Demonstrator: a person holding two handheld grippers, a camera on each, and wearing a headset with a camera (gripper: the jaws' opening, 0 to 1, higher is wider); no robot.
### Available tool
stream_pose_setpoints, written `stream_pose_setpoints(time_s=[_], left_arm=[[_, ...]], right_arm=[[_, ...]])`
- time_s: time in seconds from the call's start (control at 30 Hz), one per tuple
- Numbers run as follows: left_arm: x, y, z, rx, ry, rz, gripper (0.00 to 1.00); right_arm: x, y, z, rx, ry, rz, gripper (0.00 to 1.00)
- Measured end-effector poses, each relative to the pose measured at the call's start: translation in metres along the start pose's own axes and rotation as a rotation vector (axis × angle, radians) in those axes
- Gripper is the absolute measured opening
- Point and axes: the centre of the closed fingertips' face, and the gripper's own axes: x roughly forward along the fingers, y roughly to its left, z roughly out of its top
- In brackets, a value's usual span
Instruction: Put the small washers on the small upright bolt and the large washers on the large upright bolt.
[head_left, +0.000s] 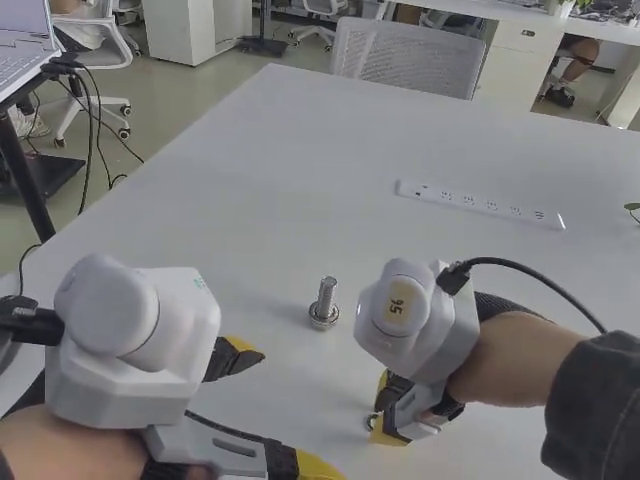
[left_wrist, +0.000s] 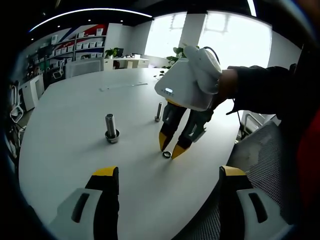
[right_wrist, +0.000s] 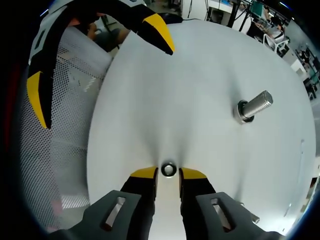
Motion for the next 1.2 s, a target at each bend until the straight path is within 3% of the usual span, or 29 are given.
stream_pose_setpoints(time_s=[0.5,1.2], left_arm=[[-0.0003,-0.0006,0.0008,0.001,-0.005,-0.001,0.82],[-0.0004,-0.0004,0.0019,0.002,-0.010,-0.001,0.82]], right_arm=[[0.0011,0.0008,-0.0003,-0.060,0.020,-0.032,0.15],[0.0016,-0.0006,-0.0006,-0.030,0.003,-0.028,0.13]])
